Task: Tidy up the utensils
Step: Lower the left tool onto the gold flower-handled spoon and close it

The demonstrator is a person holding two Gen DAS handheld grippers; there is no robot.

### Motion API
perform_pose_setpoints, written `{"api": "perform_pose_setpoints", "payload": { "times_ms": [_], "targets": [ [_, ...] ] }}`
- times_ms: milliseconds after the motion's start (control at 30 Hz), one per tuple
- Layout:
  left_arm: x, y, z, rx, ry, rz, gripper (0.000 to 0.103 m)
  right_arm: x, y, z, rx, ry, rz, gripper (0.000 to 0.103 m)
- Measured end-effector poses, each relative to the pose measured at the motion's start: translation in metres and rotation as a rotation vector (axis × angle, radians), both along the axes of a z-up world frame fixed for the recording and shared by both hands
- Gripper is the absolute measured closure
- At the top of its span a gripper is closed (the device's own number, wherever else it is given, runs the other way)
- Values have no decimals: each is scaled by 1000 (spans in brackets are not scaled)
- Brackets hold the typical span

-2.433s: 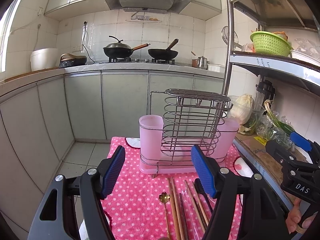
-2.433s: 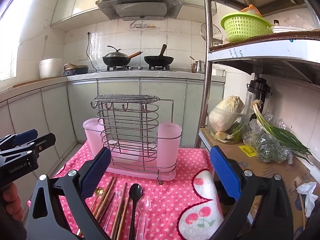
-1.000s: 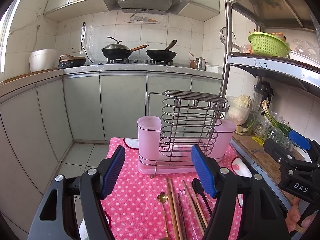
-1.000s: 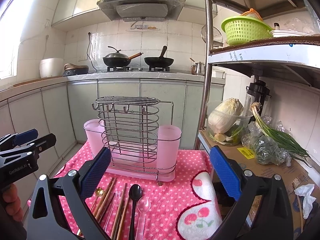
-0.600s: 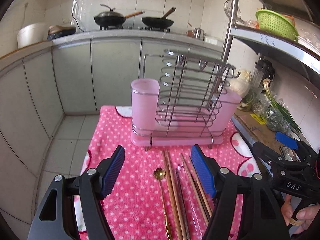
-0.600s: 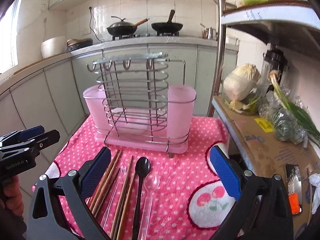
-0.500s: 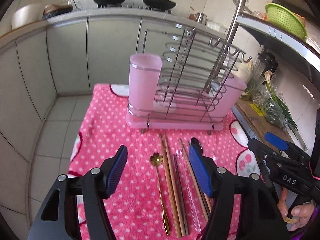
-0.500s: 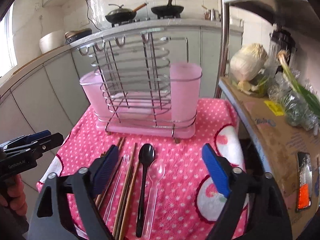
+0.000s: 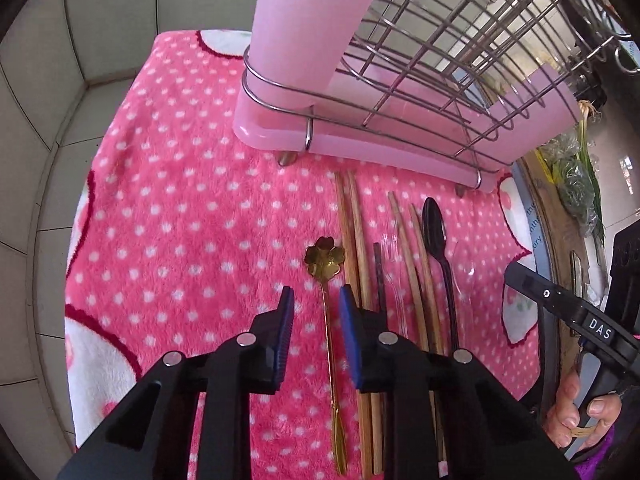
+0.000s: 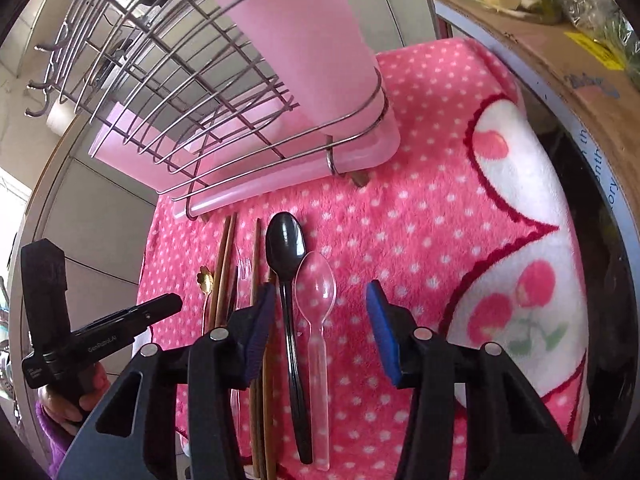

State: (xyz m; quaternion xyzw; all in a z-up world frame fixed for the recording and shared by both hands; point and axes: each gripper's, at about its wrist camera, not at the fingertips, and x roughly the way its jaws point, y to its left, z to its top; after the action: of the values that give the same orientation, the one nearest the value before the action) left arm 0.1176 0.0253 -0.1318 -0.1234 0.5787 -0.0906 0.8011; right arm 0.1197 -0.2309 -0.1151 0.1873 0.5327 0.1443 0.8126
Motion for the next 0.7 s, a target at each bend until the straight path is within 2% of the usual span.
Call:
{"api": "perform_pose_setpoints", "payload": {
  "times_ms": [67,133,267,400,500,700],
  "targets": [
    [6,-6,-5,27,20,-18,85,1,-1,-2,8,13,-2,55],
    [9,-13,-12,54,46,-38,92,3,-2,-3,11,21,-1,55],
    [16,-22,-24,75,104,-54,92,7,-6,-5,20,26,1,55],
    [23,-31,-28,120,128,-71,92,11,-9,-7,33,37,4,56],
    [23,-36,-28,162,118,-95,98,12,-10,-10,43,59,16,56],
    [20,-18,-20,71,96,-53,101,15,-3,-20,38,96,24,55]
  ]
}}
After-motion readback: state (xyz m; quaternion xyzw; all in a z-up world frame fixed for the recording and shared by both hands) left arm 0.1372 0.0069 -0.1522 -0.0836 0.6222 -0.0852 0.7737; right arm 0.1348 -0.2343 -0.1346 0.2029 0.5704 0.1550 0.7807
